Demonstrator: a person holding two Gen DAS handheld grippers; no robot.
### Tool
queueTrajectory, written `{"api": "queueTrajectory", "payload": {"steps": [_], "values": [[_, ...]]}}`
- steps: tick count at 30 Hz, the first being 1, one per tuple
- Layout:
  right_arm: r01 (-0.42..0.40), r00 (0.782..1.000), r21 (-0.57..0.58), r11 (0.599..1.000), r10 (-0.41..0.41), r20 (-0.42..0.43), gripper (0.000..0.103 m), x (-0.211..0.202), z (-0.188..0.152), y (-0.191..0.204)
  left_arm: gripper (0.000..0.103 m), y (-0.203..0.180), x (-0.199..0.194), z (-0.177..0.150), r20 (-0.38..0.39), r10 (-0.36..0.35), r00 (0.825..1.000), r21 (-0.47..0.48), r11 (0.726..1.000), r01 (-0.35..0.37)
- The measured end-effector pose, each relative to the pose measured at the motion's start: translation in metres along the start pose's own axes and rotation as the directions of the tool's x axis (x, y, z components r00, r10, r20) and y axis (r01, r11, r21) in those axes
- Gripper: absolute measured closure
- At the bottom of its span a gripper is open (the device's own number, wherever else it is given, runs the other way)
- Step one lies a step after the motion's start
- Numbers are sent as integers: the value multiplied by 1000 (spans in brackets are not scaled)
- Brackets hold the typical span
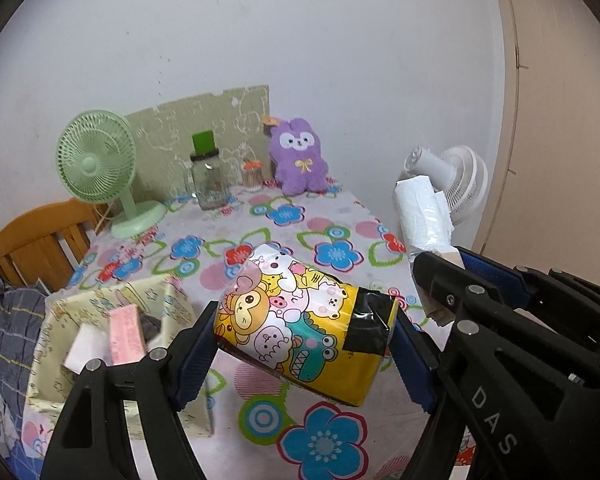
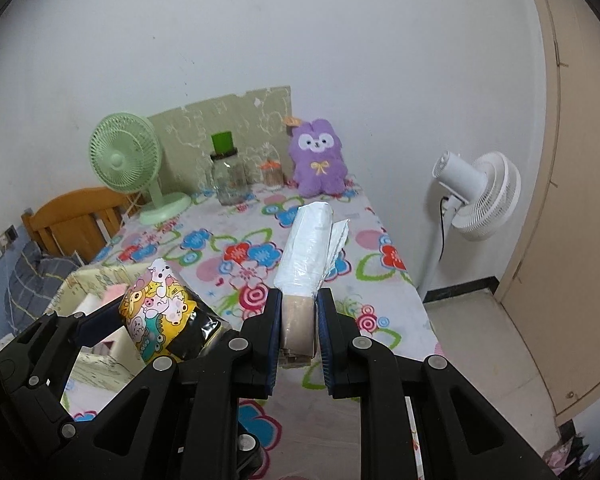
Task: Organize soft objects
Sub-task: 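Carry the yellow bag and white pack together over the fabric box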
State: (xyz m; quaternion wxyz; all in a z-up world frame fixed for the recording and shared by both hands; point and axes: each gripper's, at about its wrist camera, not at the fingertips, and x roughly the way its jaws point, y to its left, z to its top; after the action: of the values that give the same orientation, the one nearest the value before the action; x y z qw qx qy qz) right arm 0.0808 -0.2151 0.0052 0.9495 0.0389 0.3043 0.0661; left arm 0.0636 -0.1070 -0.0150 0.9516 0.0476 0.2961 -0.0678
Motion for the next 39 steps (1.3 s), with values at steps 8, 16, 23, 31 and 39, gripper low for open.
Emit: {"api": "queueTrajectory", "payload": {"steps": [8,16,23,31,39], "values": [[-4,999,-9,1000,4,36,83,-17,7,20,22,19,-22,2,40,12,999,-14,1000,-11],[-18,999,-17,1000,19,47,83,-18,11,41,22,38,-26,3,56,26,998,-20,999,-24],[-52,998,-30,998,53,39,83,-9,14,62,22,63,-25,2,52,61,997,-40,997,-59],[-86,996,-51,995,87,16,83,6,16,88,22,89,-19,0,33,91,995,-64,994,-89],[-126,992,-77,989,126,-5,83,23,18,113,22,116,-10,-4,14,119,993,-98,988,-117]]}}
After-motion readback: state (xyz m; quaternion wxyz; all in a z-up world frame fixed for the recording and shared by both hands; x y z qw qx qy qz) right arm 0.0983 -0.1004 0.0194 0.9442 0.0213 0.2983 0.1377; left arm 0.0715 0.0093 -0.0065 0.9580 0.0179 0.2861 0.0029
